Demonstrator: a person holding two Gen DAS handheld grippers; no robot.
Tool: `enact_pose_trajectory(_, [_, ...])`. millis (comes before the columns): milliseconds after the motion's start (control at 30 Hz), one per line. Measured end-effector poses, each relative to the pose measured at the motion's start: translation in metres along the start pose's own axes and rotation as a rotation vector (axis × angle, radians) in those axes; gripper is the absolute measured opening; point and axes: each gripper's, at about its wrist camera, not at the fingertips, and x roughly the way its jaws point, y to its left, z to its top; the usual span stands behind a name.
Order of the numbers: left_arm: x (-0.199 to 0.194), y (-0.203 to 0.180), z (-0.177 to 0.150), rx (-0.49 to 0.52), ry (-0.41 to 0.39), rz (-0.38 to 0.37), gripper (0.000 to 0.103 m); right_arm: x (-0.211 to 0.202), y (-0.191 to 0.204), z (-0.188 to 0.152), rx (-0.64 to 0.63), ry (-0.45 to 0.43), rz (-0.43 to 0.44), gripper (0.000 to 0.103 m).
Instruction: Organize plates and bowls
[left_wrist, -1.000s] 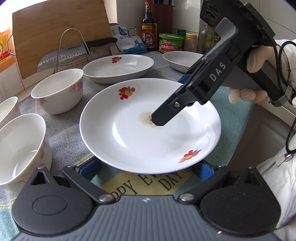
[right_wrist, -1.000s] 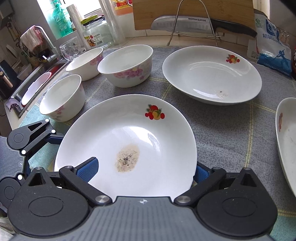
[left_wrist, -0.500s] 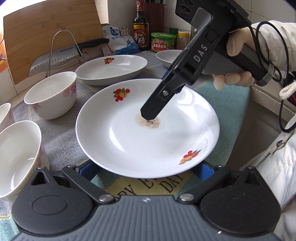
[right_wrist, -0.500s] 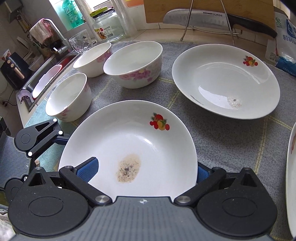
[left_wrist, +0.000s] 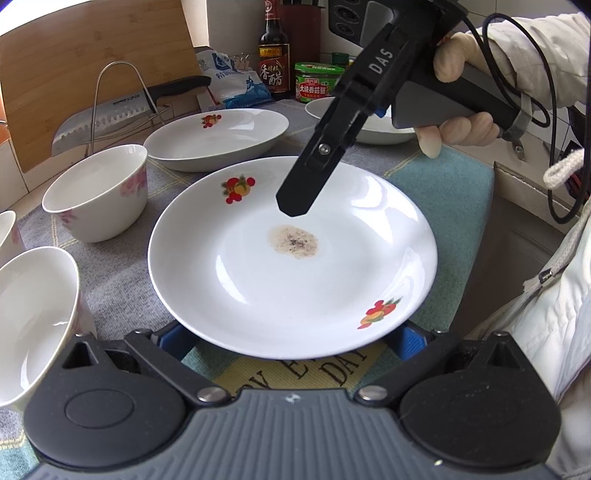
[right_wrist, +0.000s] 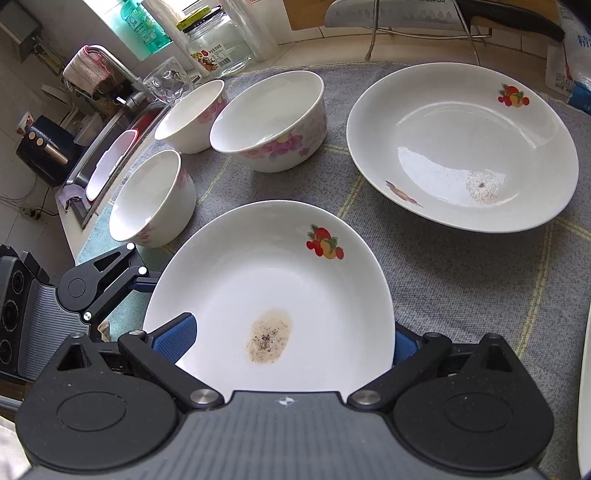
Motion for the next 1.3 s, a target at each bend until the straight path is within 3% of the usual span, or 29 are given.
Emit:
enact_pose_trajectory(200, [0.000,0.000,0.001,0.001,0.003,0.000,0.103,0.001,-0.005,0.008,0.040,0.058,0.034,0.103])
enact_pose_trajectory(533, [0.001,0.000,0.002,-0.002,0.012,-0.002,0.103,0.000,-0.004,0.008,0.017,0.080,0.036,0.103])
enact_pose_trajectory(967, [0.001,0.001,0.012,-0.003,0.041,-0.017,0.102,-0.011,-0.005,0.005,0.022,0.052,0.059,0.103])
enact_pose_trajectory(1300, [0.002,-0.004,0.041,0.025,0.035,-0.025,0.102,-0.038,-0.013,0.003,0.014,-0.011,0.044,0.103])
